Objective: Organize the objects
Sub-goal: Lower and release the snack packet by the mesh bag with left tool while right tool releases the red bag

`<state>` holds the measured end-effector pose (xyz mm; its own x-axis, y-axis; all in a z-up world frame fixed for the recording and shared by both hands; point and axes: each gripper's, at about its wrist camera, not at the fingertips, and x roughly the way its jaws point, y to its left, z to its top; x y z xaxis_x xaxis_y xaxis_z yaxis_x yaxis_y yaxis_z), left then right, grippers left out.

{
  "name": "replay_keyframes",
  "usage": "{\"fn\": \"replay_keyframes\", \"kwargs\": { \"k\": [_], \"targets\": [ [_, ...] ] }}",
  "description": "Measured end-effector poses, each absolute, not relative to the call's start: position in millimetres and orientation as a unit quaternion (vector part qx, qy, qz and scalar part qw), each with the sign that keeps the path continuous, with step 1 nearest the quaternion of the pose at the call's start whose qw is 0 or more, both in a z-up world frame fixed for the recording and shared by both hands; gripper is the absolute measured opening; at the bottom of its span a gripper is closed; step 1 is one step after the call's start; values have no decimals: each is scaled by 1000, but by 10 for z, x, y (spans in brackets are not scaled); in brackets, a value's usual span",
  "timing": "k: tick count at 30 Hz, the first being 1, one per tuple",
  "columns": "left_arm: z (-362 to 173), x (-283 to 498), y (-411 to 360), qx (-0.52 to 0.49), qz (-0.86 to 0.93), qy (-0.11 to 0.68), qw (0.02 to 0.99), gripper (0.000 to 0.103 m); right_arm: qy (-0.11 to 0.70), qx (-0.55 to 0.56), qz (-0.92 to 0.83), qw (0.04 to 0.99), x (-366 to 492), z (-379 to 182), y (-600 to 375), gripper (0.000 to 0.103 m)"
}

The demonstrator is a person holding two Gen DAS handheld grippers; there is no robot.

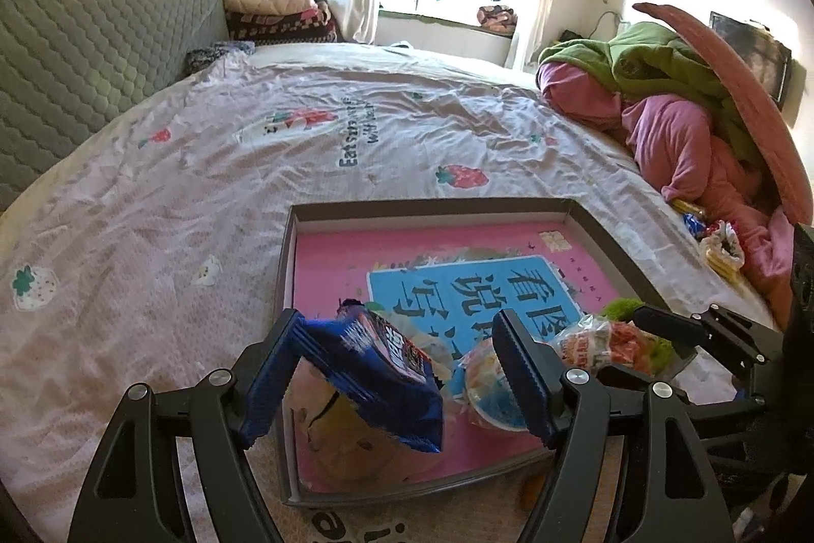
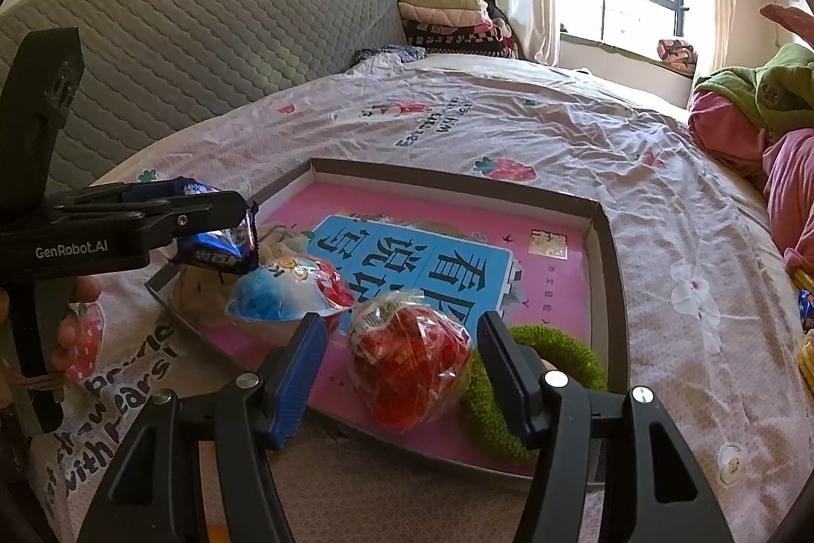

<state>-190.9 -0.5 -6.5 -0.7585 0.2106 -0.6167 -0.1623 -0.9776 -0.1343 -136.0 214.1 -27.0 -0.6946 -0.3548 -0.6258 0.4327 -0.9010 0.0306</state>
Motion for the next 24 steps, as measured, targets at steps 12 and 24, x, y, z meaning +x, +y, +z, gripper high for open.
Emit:
{"fn": "replay_keyframes", "kwargs": {
  "k": [12, 24],
  "targets": [
    [70, -1861, -28, -319, 941, -40, 101, 77, 56, 318, -921, 219, -1325, -212, 2152, 61],
    [238, -1812, -132, -301, 948, -53, 92, 77, 54, 309, -923, 222, -1291, -163, 2153, 61]
  ]
}}
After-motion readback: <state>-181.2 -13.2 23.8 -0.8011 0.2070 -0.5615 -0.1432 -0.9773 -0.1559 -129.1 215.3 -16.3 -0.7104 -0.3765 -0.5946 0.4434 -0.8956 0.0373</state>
